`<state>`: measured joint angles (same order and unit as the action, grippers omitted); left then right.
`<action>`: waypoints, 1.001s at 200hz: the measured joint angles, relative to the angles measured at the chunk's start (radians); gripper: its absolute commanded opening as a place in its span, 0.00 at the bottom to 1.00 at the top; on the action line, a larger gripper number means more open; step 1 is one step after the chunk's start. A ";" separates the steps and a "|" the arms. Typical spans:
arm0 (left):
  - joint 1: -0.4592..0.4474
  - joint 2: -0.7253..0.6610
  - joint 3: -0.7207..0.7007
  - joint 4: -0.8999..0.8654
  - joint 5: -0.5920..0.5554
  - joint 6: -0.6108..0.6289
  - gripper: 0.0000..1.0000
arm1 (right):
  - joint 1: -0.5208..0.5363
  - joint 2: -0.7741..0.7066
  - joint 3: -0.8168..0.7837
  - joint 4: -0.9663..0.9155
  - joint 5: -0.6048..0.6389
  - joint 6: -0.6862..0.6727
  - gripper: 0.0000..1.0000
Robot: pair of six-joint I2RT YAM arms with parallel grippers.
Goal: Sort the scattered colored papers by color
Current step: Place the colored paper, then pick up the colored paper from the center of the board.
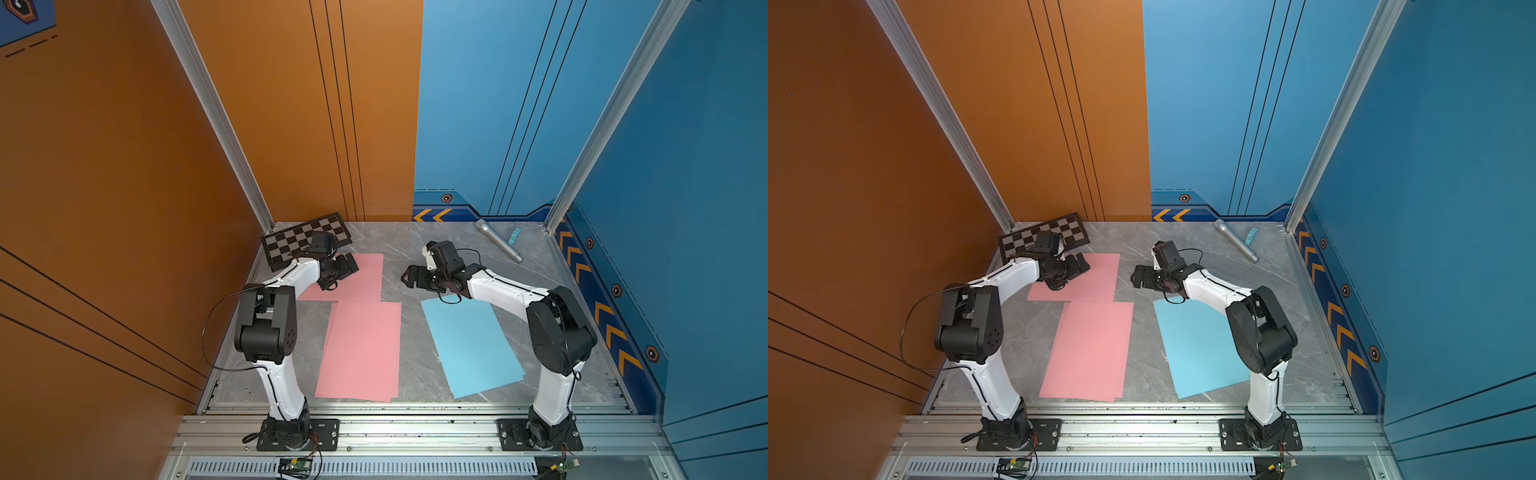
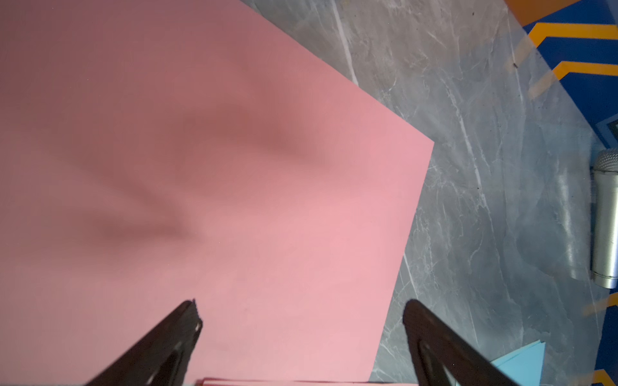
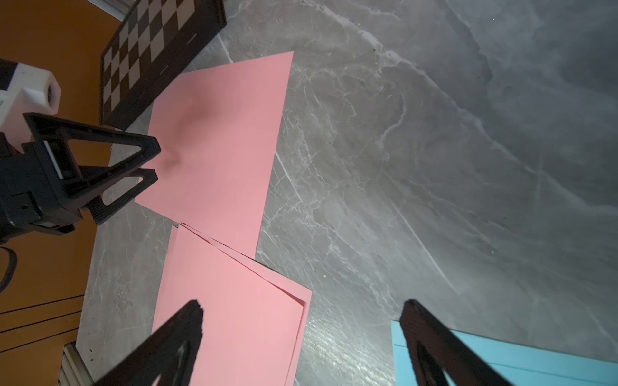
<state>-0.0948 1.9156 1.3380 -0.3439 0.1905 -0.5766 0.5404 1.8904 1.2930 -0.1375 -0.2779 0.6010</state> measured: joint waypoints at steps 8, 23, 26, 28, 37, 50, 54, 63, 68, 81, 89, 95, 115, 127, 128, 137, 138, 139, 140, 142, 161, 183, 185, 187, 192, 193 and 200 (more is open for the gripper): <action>-0.009 0.020 0.015 0.001 0.000 0.001 0.98 | -0.015 0.000 -0.022 0.005 -0.011 0.001 0.95; -0.026 0.057 0.043 0.005 0.000 0.000 0.98 | -0.047 0.000 -0.055 0.011 -0.030 0.005 0.95; -0.030 0.062 0.048 0.005 0.000 0.000 0.98 | -0.054 0.000 -0.060 0.013 -0.034 0.006 0.95; -0.032 0.066 0.051 0.005 0.000 0.000 0.98 | -0.058 0.000 -0.064 0.015 -0.036 0.006 0.95; -0.040 0.085 0.062 0.008 0.000 0.000 0.98 | -0.077 -0.001 -0.075 0.020 -0.043 0.009 0.95; -0.055 0.111 0.079 0.012 0.000 -0.001 0.98 | -0.101 -0.006 -0.085 0.026 -0.052 0.009 0.95; -0.059 0.120 0.085 0.013 0.000 -0.001 0.98 | -0.108 -0.008 -0.087 0.028 -0.055 0.009 0.95; -0.071 0.142 0.099 0.016 -0.004 0.000 0.98 | -0.121 -0.016 -0.093 0.037 -0.062 0.010 0.95; -0.077 0.146 0.109 0.016 -0.003 -0.005 0.98 | -0.127 -0.020 -0.096 0.041 -0.064 0.010 0.95; -0.094 0.171 0.140 0.026 0.003 -0.010 0.98 | -0.142 -0.031 -0.100 0.050 -0.070 0.013 0.95; -0.106 0.189 0.162 0.031 0.001 -0.013 0.98 | -0.150 -0.038 -0.102 0.056 -0.074 0.016 0.95; -0.114 0.201 0.177 0.039 0.005 -0.016 0.98 | -0.157 -0.042 -0.105 0.060 -0.079 0.017 0.95; -0.143 0.243 0.233 0.056 0.016 -0.027 0.98 | -0.178 -0.047 -0.110 0.064 -0.090 0.021 0.95; -0.159 0.273 0.270 0.066 0.025 -0.035 0.98 | -0.191 -0.047 -0.113 0.064 -0.093 0.023 0.95; -0.161 0.275 0.275 0.068 0.026 -0.036 0.98 | -0.192 -0.047 -0.113 0.064 -0.093 0.024 0.95; -0.174 0.298 0.304 0.076 0.032 -0.043 0.98 | -0.201 -0.047 -0.113 0.064 -0.095 0.024 0.95; -0.175 0.299 0.306 0.076 0.033 -0.044 0.98 | -0.202 -0.047 -0.113 0.064 -0.096 0.024 0.95; -0.176 0.303 0.311 0.077 0.034 -0.045 0.98 | -0.204 -0.047 -0.113 0.064 -0.097 0.024 0.95; -0.177 0.304 0.313 0.077 0.035 -0.046 0.98 | -0.204 -0.047 -0.113 0.064 -0.097 0.024 0.95; -0.180 0.308 0.319 0.079 0.036 -0.047 0.98 | -0.206 -0.047 -0.113 0.064 -0.097 0.024 0.95; -0.208 0.349 0.375 0.092 0.052 -0.061 0.98 | -0.222 -0.047 -0.113 0.066 -0.104 0.024 0.96; -0.243 0.385 0.428 0.097 0.070 -0.078 0.98 | -0.235 -0.047 -0.113 0.070 -0.111 0.024 0.95; -0.246 0.388 0.433 0.097 0.072 -0.080 0.98 | -0.237 -0.047 -0.112 0.070 -0.112 0.024 0.96; -0.249 0.391 0.439 0.097 0.074 -0.080 0.98 | -0.238 -0.047 -0.112 0.070 -0.112 0.024 0.96; -0.260 0.402 0.455 0.097 0.080 -0.084 0.98 | -0.240 -0.047 -0.112 0.070 -0.113 0.024 0.95; -0.261 0.404 0.457 0.096 0.080 -0.084 0.98 | -0.240 -0.047 -0.112 0.070 -0.113 0.025 0.96; -0.275 0.419 0.480 0.096 0.089 -0.089 0.98 | -0.243 -0.047 -0.111 0.070 -0.113 0.025 0.96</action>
<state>-0.3702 2.3344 1.8175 -0.2478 0.2790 -0.6651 0.2970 1.8431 1.1824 -0.0677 -0.3908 0.6262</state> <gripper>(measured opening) 0.980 0.954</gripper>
